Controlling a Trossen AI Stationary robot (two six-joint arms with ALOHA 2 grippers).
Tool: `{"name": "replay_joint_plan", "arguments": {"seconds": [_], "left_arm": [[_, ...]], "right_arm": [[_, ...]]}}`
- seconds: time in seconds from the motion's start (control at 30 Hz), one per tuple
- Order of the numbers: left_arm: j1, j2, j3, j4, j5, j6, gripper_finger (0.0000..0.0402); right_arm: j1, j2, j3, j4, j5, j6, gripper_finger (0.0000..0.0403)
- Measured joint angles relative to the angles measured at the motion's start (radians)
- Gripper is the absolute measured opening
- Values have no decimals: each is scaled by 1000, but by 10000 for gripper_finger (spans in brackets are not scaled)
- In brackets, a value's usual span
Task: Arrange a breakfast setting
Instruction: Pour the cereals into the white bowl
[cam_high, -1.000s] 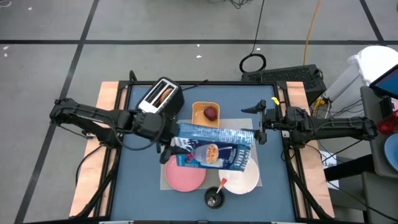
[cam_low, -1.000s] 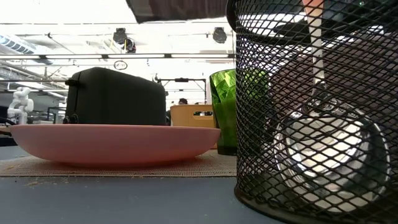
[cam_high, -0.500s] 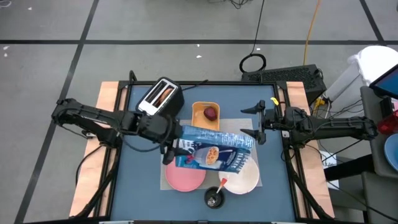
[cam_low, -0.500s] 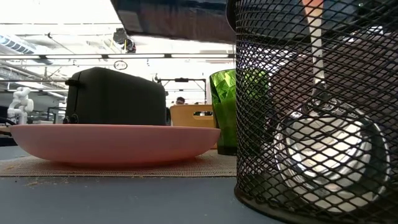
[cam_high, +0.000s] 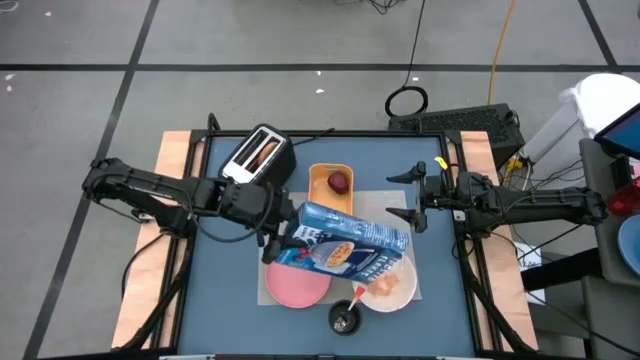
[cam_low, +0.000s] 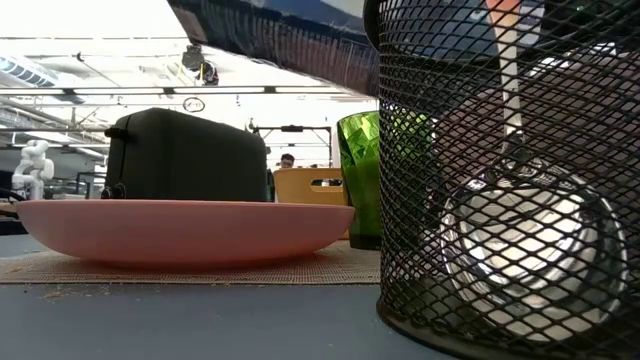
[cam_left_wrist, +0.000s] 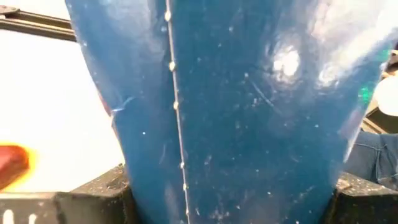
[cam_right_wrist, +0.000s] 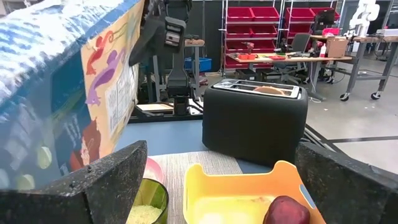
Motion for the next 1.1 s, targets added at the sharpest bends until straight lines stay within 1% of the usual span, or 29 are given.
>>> {"name": "replay_joint_plan", "arguments": {"seconds": [0.27, 0.63, 0.73, 0.83, 0.93, 1.1], "left_arm": [[0, 0, 0, -2, 0, 0, 229], [0, 0, 0, -3, -16, 5, 223], [0, 0, 0, -3, -16, 5, 223], [0, 0, 0, -3, -16, 5, 223], [-1, 0, 0, -4, -16, 5, 223], [-1, 0, 0, -4, -16, 5, 223]], "right_arm": [[0, 0, 0, 0, 0, 0, 393], [0, 0, 0, -2, -3, 11, 393], [0, -3, 0, -19, -54, 39, 393], [0, -13, 0, -34, -129, 39, 393], [0, -24, 0, -40, -178, 39, 393], [0, -39, 0, -51, -185, 39, 393]]}}
